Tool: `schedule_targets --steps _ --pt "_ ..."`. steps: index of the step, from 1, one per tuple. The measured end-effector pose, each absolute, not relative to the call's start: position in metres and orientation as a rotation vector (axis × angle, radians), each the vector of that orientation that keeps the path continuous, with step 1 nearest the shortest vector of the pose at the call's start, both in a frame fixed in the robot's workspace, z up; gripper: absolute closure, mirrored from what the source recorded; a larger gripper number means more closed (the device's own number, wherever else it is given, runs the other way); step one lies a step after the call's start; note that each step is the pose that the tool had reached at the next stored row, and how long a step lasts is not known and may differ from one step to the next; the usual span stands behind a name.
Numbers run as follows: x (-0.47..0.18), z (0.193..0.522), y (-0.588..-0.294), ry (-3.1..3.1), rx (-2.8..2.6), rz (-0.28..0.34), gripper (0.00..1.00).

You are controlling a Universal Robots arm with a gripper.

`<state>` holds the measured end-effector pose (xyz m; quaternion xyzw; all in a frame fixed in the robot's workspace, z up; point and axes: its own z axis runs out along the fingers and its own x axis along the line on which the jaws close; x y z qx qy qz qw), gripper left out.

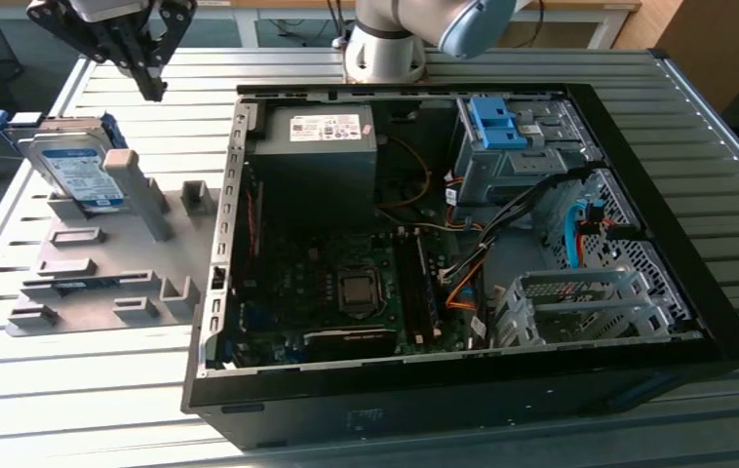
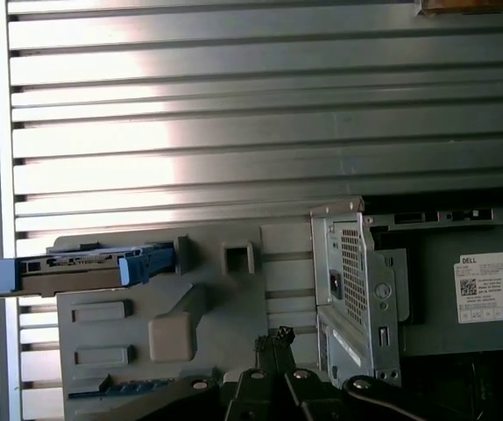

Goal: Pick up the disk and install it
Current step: 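Reach for the disk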

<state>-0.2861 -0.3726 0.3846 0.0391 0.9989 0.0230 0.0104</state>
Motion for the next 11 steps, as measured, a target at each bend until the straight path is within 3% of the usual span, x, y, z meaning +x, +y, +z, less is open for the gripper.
schedule_targets --steps 11 --pt "-0.308 0.384 -0.372 3.118 0.122 0.072 0.89"
